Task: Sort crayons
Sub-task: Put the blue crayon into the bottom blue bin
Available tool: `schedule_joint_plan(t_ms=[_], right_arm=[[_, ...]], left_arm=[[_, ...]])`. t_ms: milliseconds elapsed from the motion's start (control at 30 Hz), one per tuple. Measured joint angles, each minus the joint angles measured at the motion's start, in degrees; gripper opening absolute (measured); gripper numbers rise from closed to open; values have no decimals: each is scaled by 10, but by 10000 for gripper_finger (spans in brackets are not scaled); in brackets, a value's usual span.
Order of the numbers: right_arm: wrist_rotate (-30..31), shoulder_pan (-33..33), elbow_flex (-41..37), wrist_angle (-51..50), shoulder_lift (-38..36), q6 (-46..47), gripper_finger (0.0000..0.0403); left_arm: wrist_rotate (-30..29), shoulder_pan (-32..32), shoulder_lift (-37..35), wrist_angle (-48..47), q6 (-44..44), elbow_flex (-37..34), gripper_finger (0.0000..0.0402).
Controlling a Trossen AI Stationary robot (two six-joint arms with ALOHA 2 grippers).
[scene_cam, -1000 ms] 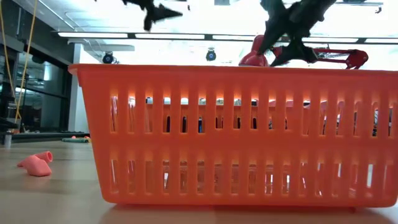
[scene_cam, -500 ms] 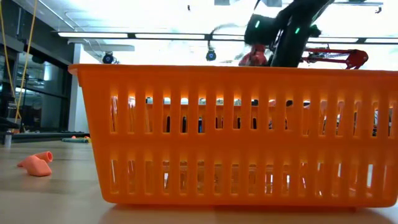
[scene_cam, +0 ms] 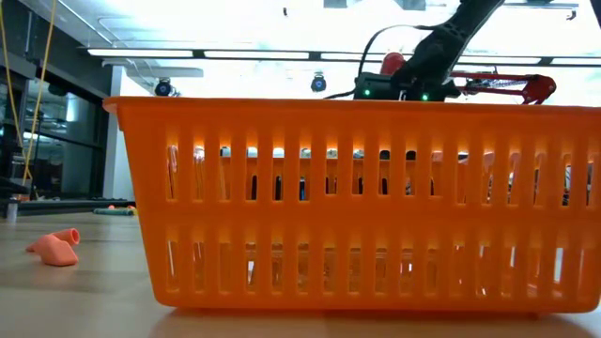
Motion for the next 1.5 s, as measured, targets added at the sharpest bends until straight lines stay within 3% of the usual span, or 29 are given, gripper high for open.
schedule_joint_plan(t_ms=[200, 433, 600, 733, 833, 933, 1167, 1367, 1500], right_arm=[[10, -1, 0, -6, 1, -17, 217], [-27, -16, 0, -9, 1, -192, 185], [-30, -17, 1, -26, 1, -260, 119], [-30, -17, 1, -53, 1, -306, 27], [-39, -14, 0, -86, -14, -347, 16], [-46, -9, -9, -150, -57, -369, 9], [-62, 11, -129, -103, -259, -341, 3], [-105, 65, -274, 85, -428, -196, 2], [-107, 106, -331, 268, -459, -148, 1]], left_arm=[[0, 0, 0, -16, -4, 0, 186], [-5, 0, 0, -15, -6, 0, 186], [-10, 0, 0, -12, -10, 0, 186], [-12, 0, 0, 4, -15, 0, 186], [-14, 0, 0, 22, -14, 0, 186], [-26, 0, 0, 25, -10, 0, 186], [-43, 0, 2, 22, -9, 0, 186], [-43, 0, 5, -1, -9, 0, 186], [-43, -1, 10, -28, -9, 0, 186]])
